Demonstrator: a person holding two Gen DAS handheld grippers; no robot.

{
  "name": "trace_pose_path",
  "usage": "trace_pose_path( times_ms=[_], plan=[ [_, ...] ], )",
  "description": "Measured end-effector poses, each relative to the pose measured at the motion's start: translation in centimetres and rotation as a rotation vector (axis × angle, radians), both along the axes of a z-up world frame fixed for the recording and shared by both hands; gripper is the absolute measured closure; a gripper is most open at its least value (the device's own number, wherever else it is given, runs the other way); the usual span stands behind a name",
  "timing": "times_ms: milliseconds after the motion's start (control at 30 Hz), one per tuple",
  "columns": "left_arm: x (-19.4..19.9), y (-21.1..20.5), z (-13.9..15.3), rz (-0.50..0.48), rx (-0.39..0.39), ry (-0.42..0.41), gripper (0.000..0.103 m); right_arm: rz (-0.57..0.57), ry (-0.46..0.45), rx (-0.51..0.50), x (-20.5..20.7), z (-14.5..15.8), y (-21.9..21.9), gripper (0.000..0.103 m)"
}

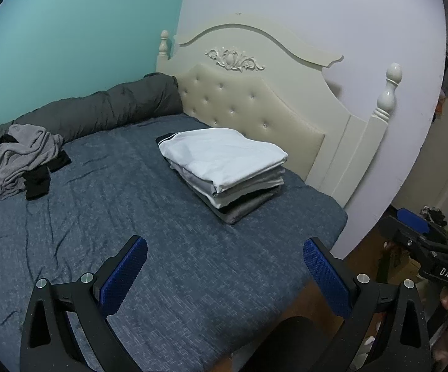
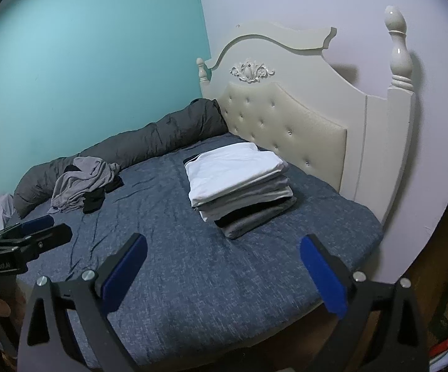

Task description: Fold clothes

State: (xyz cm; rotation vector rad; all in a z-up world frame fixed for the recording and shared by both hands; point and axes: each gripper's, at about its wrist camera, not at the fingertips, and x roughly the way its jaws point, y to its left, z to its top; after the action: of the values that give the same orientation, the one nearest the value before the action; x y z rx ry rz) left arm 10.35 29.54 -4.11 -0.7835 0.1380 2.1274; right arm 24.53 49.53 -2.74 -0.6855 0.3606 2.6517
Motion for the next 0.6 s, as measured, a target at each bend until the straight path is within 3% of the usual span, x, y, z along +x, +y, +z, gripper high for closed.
trace_pose_path(
  times_ms=[600],
  plan=[
    [1.7, -0.5, -0.2, -0.016, 0.011, 0.025, 0.0, -0.035, 0.021, 0.018, 1.4, -0.4, -0.9, 0.001]
  ],
)
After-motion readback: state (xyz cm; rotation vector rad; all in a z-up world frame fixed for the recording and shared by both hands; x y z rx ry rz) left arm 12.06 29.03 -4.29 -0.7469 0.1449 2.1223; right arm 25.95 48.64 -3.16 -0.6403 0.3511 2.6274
